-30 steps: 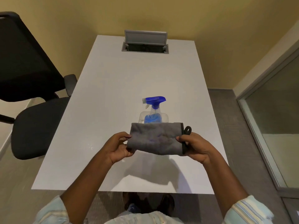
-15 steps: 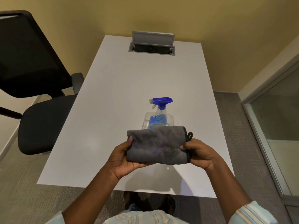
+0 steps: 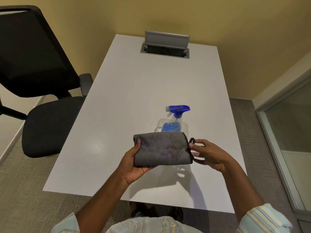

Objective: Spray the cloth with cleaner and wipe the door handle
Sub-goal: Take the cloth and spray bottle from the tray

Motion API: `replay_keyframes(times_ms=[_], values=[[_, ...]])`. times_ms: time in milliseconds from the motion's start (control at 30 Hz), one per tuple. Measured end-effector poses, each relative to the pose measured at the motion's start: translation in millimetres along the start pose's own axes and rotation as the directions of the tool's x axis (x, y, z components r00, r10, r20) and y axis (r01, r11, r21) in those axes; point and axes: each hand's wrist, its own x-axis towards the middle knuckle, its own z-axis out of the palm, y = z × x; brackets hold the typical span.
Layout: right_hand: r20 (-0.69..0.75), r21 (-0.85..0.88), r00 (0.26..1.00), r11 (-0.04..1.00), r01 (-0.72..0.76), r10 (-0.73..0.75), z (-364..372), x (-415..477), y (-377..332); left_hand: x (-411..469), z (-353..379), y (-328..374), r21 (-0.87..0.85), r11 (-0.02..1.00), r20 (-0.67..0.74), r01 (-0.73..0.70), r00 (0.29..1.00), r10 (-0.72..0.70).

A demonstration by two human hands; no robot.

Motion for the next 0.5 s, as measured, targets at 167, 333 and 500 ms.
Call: replay_keyframes(times_ms=[167,333,500], values=[[-0.25,-0.454,0.899,0.863,0.219,-0.36,12.8,26.9,-22.4,3.5,-9.0,11.3,0.067,0.998,-0.071,-0.019,0.997,0.024],[-0.121,-0.505,0.837,0.759,0.412,-0.534,41.2,55.6,-40.4,5.7,-15.8,16.3,0.028,0.999,-0.048,-0.028,0.998,0.029],[-0.101,-0.499,0.845,0.762,0.413,-0.525,61.7,84.0,-47.1,2.9,-17.8,26.2,0.004,0.999,-0.013,-0.042,0.999,0.043]])
